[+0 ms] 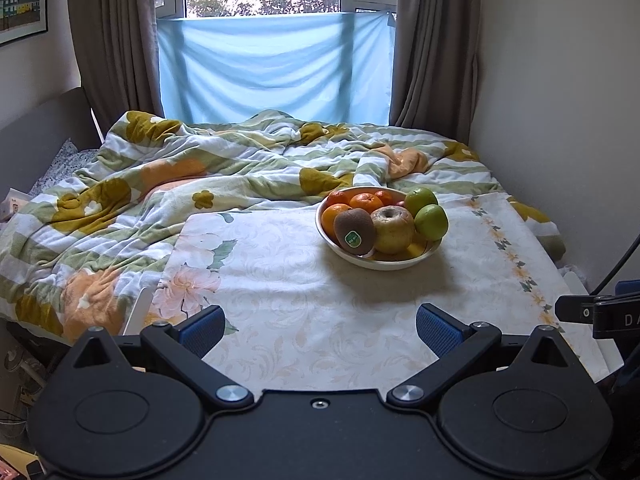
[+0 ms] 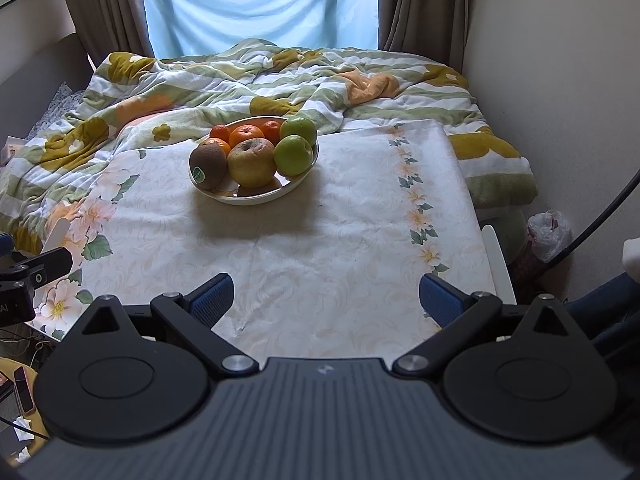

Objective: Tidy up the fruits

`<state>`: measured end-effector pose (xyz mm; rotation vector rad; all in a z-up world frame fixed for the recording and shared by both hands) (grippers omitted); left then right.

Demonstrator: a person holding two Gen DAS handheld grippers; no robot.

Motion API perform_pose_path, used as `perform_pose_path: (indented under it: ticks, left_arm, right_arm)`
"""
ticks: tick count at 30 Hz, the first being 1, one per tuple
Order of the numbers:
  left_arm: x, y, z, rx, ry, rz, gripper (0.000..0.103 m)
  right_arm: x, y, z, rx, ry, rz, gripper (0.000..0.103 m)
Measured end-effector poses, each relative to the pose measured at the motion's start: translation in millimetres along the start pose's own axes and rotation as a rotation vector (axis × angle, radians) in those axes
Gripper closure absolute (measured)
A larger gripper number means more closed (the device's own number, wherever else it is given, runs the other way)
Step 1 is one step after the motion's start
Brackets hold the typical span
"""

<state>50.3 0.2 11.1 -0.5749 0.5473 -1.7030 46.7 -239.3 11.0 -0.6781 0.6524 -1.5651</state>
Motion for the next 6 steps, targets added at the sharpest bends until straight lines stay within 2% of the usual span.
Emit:
perform_pose_path:
  ticks: [6]
  left_arm:
    - [2.8,-0.3,0.3,0.026,0.032,0.025,0.000]
  right_arm:
    - [-0.4,0.6,0.6,-0.001,0.000,0.000,0.000]
Point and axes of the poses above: each gripper's, at about its wrist camera, not at the fingertips, and y roughly the way its jaws point, x to its right, z to its top, the point moved 1 cm from there along y, roughly the way its jaws point, and after that the axes turned 7 degrees about -z, right-handed, at the moved point
